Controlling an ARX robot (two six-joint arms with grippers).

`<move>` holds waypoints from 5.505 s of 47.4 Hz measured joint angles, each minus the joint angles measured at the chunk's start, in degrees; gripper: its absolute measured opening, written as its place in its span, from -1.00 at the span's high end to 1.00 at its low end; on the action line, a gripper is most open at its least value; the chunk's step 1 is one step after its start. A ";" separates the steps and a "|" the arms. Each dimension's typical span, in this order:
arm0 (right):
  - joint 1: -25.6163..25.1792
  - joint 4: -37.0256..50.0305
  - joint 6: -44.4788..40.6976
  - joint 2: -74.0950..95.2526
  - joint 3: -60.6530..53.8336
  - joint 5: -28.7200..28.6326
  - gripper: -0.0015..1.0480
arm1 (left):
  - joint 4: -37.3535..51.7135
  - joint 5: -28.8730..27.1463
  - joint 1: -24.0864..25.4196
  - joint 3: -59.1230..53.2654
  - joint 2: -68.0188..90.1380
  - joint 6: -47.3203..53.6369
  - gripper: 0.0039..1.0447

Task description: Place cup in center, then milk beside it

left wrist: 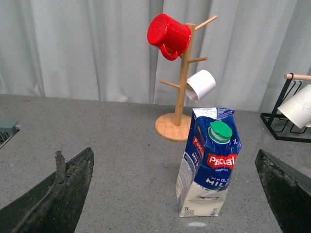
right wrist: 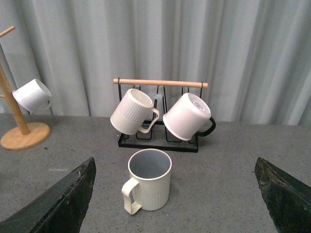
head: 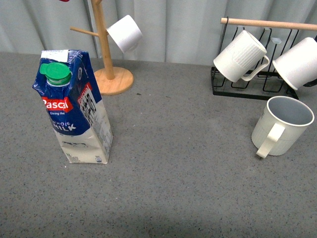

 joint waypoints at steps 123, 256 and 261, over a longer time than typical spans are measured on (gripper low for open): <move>-1.66 8.92 4.42 107.82 50.36 2.12 -0.83 | -0.02 -0.02 0.00 0.00 -0.02 0.02 -0.88; 8.76 35.21 5.77 97.42 39.52 6.38 -0.58 | -0.04 0.02 0.00 0.00 -0.02 0.02 -0.88; 7.74 61.53 1.88 96.52 27.71 7.65 -0.17 | -0.07 -0.09 0.00 0.00 0.02 0.04 -0.88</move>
